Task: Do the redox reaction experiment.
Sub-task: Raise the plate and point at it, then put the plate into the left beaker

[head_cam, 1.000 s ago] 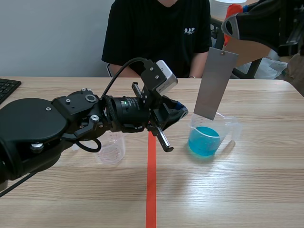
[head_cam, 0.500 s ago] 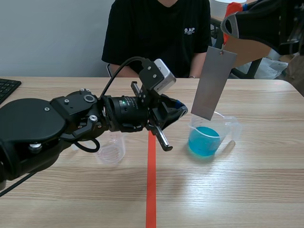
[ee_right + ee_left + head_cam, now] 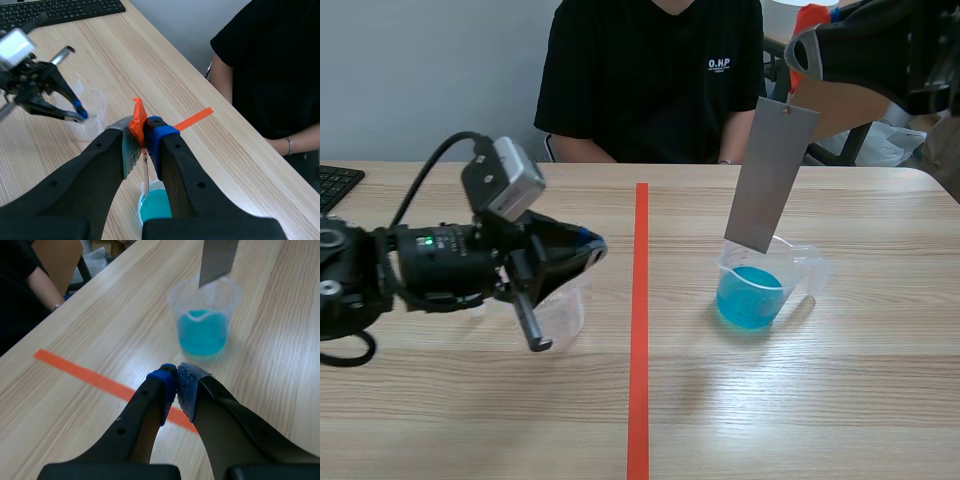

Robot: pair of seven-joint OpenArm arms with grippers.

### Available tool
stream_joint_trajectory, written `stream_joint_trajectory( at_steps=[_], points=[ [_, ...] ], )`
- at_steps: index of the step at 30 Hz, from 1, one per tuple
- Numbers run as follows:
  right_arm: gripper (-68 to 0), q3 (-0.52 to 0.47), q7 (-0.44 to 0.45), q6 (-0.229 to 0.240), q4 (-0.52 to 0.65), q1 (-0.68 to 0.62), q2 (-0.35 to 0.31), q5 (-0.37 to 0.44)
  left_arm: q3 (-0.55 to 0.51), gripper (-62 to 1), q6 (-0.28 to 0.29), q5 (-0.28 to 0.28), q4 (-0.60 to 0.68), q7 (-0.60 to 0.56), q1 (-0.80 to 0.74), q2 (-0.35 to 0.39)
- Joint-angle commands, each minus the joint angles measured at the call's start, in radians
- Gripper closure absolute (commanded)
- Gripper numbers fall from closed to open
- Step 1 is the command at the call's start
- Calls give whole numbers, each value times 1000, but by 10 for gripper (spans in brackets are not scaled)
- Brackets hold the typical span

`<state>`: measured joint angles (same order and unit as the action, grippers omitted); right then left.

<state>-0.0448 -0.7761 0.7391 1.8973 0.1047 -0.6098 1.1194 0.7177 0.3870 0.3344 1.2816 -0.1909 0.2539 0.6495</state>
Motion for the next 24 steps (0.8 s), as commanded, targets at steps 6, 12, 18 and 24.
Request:
stream_joint_trajectory(
  at_steps=[6, 12, 18, 24],
  points=[
    [-13, -14, 15, 6, 15, 14, -16, 15, -238, -45, -3, 22, 87, -104, -300, 169],
    [-13, -14, 15, 6, 15, 14, -16, 16, -473, -45, -33, 22, 104, -112, -632, 219],
    [-13, -13, 23, 6, 15, 15, -16, 18, -657, -45, -94, 22, 104, -153, -937, 203],
    [-13, 28, 19, 6, 15, 68, -16, 18, -786, -45, -196, 22, 103, -153, -1133, 115]
  ],
)
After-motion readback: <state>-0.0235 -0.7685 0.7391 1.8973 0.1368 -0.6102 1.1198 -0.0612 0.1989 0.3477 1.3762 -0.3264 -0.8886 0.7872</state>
